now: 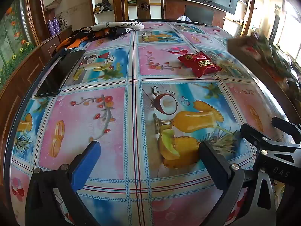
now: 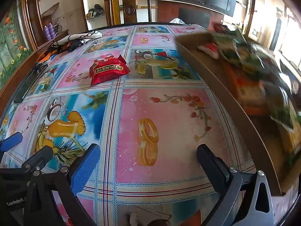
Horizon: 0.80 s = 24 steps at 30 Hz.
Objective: Organize snacks
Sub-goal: 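Tip the cardboard tray of snacks over, dumping packets onto the table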
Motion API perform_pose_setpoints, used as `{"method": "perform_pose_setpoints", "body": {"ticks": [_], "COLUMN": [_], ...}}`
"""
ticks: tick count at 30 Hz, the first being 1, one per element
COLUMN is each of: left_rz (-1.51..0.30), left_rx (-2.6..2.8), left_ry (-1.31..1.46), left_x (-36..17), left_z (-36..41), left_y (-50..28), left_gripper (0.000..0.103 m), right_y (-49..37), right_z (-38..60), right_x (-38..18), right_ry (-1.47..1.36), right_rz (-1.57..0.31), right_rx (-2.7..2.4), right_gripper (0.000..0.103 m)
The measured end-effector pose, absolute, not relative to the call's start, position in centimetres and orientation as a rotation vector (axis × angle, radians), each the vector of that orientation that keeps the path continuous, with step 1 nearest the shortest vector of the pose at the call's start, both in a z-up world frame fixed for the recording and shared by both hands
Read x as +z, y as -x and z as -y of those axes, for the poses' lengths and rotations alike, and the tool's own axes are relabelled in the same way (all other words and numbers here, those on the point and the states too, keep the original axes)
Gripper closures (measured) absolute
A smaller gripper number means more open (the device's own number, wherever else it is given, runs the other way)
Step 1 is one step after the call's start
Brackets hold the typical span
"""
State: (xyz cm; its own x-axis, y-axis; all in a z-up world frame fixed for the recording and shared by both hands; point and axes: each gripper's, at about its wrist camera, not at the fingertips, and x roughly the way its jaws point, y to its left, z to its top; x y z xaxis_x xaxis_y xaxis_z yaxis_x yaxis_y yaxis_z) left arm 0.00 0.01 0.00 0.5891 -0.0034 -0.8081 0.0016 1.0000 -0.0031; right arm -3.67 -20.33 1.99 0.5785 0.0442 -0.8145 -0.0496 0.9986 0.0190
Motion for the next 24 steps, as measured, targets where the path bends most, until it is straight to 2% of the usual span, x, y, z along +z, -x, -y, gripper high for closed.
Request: {"method": "perform_pose_setpoints", "body": {"ticks": [24], "left_rz": [-0.942], "left_rx": [-0.003], "left_ry": [0.002], "left_x": [0.09], "left_z": [-0.27], "left_y": [0.15], "left_gripper": [0.0], "right_y": [4.07], "right_z": [19.94], "right_x": [1.93], "right_ry": [0.017], "right_rz": [-0.95], "right_rx": [0.073], "right_gripper": [0.001]}}
